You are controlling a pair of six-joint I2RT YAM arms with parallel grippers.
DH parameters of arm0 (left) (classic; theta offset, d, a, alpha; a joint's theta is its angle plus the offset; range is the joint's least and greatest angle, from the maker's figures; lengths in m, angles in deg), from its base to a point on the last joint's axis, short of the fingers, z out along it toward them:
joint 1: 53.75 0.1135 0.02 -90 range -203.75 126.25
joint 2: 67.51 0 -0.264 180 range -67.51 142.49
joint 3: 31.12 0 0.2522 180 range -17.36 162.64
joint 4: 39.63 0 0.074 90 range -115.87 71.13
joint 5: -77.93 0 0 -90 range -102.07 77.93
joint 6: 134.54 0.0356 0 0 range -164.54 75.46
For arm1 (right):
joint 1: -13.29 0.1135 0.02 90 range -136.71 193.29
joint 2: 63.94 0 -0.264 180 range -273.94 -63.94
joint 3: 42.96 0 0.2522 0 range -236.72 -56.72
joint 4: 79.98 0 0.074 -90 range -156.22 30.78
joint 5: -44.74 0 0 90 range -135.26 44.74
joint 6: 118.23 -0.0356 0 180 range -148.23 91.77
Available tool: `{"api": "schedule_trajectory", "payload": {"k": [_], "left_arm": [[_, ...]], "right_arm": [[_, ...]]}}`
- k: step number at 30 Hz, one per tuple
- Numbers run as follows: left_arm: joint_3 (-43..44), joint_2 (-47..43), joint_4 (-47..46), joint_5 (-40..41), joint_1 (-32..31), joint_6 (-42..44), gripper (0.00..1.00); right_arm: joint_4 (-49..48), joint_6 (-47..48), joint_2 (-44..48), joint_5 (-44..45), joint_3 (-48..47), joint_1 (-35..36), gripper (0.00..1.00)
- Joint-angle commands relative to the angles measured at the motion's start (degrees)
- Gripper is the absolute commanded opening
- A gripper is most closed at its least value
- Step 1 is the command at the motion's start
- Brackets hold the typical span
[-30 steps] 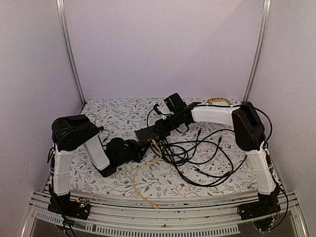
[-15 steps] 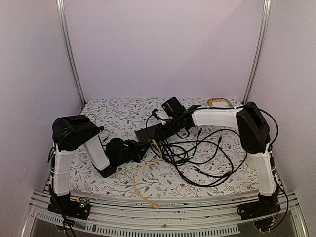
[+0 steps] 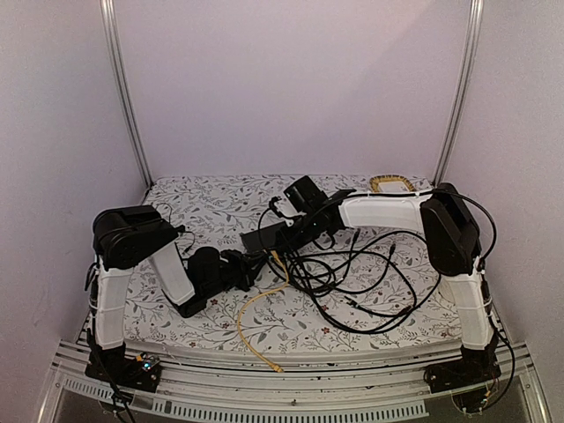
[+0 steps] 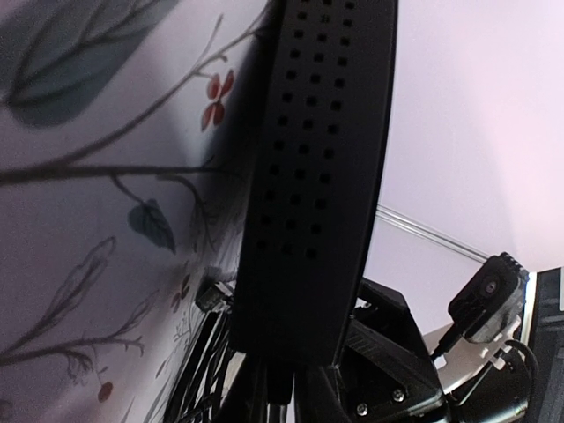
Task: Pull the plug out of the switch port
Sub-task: Adjust the switch port at the center of the board.
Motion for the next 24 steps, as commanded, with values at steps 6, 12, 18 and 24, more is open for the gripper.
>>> {"api": "schedule_trajectory", "payload": {"k": [6,12,18,24], "left_arm": [[-5.7,7.4,20.6,-0.9,1.2,-0.5,0.09],[-6.0,7.4,20.3,-0.9,1.1,-0.4,0.08],[-5.7,8.0,19.7,-1.1,1.1,-0.5,0.08],[-5.7,8.1,19.7,-1.1,1.1,-0.6,0.08]], "right_arm": [[1.9,1.1,-2.6,1.9,-4.1,1.4,0.47],[2.9,1.4,-3.4,2.6,-4.7,2.0,0.47],[3.0,1.4,-3.3,3.1,-3.7,2.1,0.46],[3.6,2.2,-3.4,4.8,-3.2,2.6,0.47]]}}
